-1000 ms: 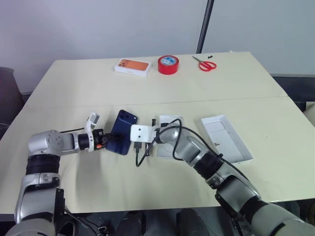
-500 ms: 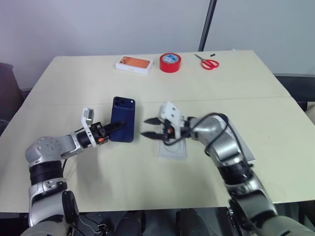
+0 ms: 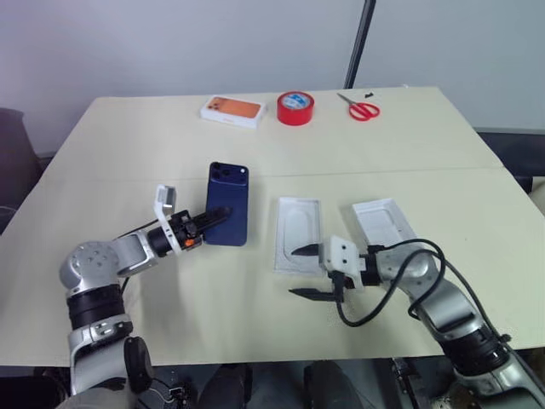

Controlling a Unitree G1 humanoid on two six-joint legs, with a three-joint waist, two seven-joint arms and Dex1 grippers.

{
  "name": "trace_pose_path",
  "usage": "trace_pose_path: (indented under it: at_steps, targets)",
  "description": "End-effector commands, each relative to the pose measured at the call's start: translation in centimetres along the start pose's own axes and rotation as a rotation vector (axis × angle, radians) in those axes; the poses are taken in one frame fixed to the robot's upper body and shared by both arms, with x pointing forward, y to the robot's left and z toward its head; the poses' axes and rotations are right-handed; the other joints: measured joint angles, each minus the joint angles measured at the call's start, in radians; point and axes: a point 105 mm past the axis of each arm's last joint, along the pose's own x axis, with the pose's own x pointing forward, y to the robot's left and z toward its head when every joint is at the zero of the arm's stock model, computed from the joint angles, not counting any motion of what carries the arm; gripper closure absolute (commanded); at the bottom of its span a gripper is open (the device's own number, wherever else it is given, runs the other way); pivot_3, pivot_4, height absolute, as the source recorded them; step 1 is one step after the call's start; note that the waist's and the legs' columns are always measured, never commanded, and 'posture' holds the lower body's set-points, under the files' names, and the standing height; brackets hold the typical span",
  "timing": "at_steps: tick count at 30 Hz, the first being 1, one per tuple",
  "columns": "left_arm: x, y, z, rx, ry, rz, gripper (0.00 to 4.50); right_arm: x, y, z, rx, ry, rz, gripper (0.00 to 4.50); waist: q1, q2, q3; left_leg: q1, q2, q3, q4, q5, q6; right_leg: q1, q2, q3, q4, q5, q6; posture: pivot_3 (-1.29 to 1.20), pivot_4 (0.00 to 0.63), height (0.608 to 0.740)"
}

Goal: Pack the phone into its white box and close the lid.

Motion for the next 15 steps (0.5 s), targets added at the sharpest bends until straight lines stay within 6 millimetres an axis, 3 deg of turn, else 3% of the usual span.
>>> trace_pose_path:
  at_steps: [1,9,13,15]
  targets:
    - [0.4,-2.1,0.7,0.032,-0.011,-0.087,4.50,-0.5,-1.0,1.3,-0.058,-0.051,-0.069,2.34,0.000,-0.001,0.000,0.000,0.000,0.000,0.000,0.000,0.000,0.000,0.000,0.000,0.000,0.000,0.000,0.00,0.150,0.740]
    - [0.3,-2.0,0.4,0.043,0.000,-0.068,4.50,-0.2,-1.0,0.7,-0.072,-0.031,-0.070,2.34,0.000,-0.001,0.001,0.000,0.000,0.000,0.000,0.000,0.000,0.000,0.000,0.000,-0.001,0.000,0.000,0.00,0.150,0.740]
    - [0.2,-1.9,0.5,0.042,-0.002,-0.064,4.50,-0.2,-0.8,0.3,-0.071,-0.026,-0.057,3.70,0.000,-0.001,0.001,0.000,0.000,0.000,0.000,0.000,0.000,0.001,0.000,0.000,-0.001,0.000,0.000,0.00,0.150,0.740]
    - [0.2,-1.9,0.5,0.042,-0.002,-0.059,4.50,-0.3,-0.6,0.2,-0.075,-0.021,-0.046,3.70,0.000,-0.001,0.001,0.000,0.000,0.000,0.000,0.000,0.000,0.001,0.000,0.000,-0.001,0.000,0.000,0.00,0.150,0.740]
